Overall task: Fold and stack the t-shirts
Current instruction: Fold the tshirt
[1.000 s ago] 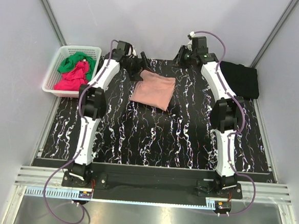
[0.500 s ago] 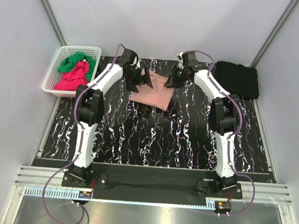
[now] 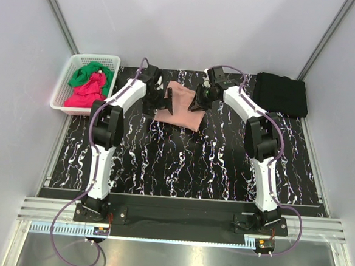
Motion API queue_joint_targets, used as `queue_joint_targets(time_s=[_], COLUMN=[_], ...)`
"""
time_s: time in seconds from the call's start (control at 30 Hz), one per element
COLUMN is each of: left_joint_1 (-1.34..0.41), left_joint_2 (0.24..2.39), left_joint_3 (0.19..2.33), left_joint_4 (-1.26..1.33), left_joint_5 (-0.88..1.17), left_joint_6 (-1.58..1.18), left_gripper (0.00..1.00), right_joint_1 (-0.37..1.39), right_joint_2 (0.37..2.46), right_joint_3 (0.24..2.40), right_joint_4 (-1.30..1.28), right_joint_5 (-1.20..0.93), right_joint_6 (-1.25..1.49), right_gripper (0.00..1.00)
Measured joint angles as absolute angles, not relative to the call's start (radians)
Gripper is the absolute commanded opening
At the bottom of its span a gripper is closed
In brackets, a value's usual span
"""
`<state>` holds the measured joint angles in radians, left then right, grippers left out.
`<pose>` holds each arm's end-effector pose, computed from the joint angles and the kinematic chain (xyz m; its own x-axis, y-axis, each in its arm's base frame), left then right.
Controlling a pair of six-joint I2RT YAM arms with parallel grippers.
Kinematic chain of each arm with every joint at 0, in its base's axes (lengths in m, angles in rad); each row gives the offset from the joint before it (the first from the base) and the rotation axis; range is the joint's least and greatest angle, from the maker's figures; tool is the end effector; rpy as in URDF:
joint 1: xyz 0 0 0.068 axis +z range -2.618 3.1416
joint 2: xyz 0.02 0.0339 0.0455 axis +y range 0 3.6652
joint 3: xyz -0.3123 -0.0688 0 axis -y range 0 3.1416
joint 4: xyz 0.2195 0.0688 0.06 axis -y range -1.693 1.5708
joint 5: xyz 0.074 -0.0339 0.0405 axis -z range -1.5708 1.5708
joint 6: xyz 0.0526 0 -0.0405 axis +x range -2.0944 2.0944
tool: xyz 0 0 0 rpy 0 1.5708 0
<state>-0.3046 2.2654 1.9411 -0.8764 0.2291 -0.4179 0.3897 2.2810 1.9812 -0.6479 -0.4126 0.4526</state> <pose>0.4661 -0.1591 0.2236 -0.9632 -0.1115 -0.2446 -0.0224 0.9401 -0.3403 0.4752 0.2180 0.2436 -0.9224 0.0542 -0.3824 -0.1791 0.8170 0.5480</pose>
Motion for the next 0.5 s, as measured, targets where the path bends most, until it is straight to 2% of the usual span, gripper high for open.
queue_joint_targets(time_s=[0.33, 0.43, 0.47, 0.5], left_joint_1=[-0.307, -0.312, -0.315, -0.321], left_joint_2=[2.268, 2.287, 2.293, 2.298], left_joint_3=[2.036, 2.111, 2.133, 2.147], left_joint_4=[-0.899, -0.911, -0.913, -0.913], left_joint_5=[0.200, 0.190, 0.186, 0.181], left_joint_6=[-0.391, -0.380, -0.371, -0.362], left_gripper=[0.99, 0.99, 0.99, 0.75], right_joint_1=[0.391, 0.391, 0.391, 0.391], right_joint_2=[2.284, 2.315, 2.332, 2.344], right_joint_3=[1.977, 2.051, 2.084, 2.106], right_joint_4=[-0.673, -0.727, -0.741, -0.748], right_joint_5=[-0.364, -0.345, -0.338, -0.333], right_joint_6=[0.438, 0.418, 0.413, 0.408], right_gripper=[0.27, 0.19, 0.09, 0.00])
